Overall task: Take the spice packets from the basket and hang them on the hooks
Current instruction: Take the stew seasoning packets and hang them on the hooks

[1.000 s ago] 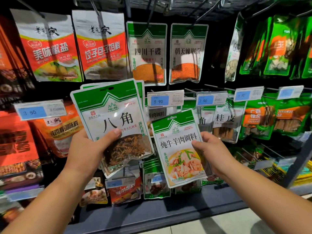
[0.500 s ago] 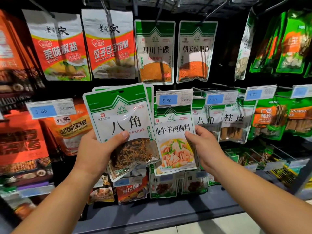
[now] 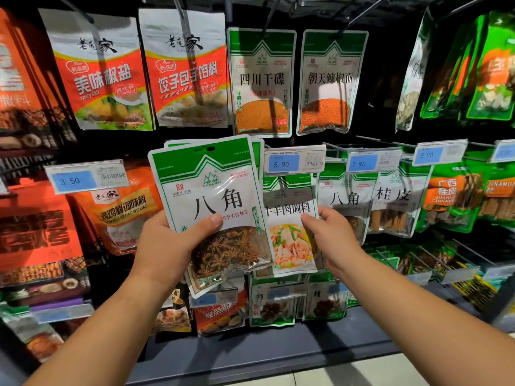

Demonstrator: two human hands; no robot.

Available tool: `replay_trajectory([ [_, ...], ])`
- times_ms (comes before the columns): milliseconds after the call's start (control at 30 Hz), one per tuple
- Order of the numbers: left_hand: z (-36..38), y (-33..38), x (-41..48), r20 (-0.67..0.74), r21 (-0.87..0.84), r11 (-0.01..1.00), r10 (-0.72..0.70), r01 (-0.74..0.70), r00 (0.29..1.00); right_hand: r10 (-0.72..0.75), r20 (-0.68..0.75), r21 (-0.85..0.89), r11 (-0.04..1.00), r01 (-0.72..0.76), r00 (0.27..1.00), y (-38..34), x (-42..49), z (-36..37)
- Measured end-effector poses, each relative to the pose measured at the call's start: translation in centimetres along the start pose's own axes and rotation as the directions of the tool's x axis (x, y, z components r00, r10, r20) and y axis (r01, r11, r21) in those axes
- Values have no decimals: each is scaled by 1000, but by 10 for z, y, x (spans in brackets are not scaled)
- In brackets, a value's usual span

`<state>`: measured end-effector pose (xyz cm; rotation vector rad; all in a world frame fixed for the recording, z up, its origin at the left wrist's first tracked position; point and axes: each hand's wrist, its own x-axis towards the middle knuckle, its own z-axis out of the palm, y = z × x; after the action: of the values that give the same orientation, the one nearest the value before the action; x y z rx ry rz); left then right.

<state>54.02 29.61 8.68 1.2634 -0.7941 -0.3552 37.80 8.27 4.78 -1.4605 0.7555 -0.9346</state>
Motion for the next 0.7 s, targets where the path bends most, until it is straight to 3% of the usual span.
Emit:
replay_trajectory([
  [267, -2, -4, 4, 2, 18, 1000, 9, -9, 1000, 57, -183, -181, 979, -91, 981, 8, 43, 25],
  [500, -4, -4, 1, 31, 2, 1000, 23, -24, 999, 21, -233, -328, 939, -99, 972, 12, 46, 26],
  [567, -6, -4, 0, 34, -7, 1000, 27, -27, 999, -16, -210, -438, 895, -80, 978, 7, 42, 21],
  [700, -6, -4, -3, 9, -13, 999, 53, -53, 999, -131, -108, -734, 679, 10, 986, -10, 25, 7],
])
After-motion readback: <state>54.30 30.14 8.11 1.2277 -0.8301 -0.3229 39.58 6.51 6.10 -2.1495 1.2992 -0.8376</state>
